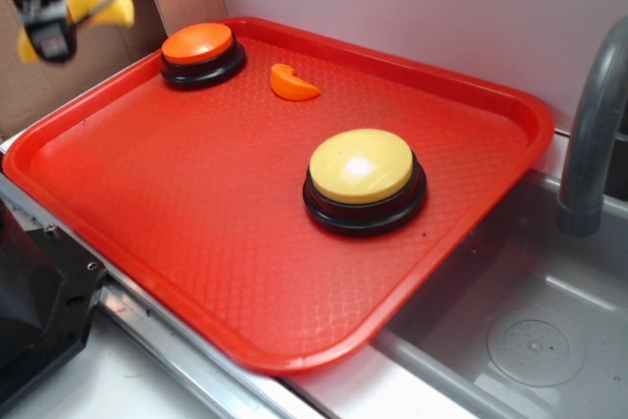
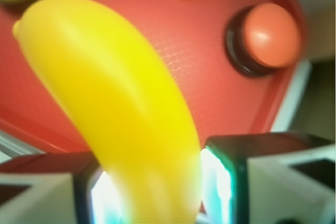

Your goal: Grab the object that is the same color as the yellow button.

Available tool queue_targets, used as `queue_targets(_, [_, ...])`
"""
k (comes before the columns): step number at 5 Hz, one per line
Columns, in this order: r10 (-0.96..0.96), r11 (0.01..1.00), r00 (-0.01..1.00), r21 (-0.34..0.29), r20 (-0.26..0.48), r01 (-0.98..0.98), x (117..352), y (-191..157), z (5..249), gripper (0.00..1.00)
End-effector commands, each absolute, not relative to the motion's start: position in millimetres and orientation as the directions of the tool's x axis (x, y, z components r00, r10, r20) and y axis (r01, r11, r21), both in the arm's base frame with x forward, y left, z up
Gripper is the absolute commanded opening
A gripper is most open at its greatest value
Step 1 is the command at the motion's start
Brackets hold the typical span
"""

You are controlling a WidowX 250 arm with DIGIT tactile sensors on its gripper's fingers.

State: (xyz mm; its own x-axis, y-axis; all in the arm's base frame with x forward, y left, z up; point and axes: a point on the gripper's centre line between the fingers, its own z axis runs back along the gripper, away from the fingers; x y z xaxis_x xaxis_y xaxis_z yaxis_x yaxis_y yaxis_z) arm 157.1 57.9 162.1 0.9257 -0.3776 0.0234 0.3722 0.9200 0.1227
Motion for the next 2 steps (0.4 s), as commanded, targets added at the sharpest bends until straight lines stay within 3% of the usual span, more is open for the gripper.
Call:
queue_targets(1, [0.111,0.979,0.993,0.166,0.044,-0.117,152.4,21.3,192.1,0.00])
queue_targets(2, [0.286,0.943,0.958,0.176,0.007,-0.282,163.1,22.1,189.9,0.00])
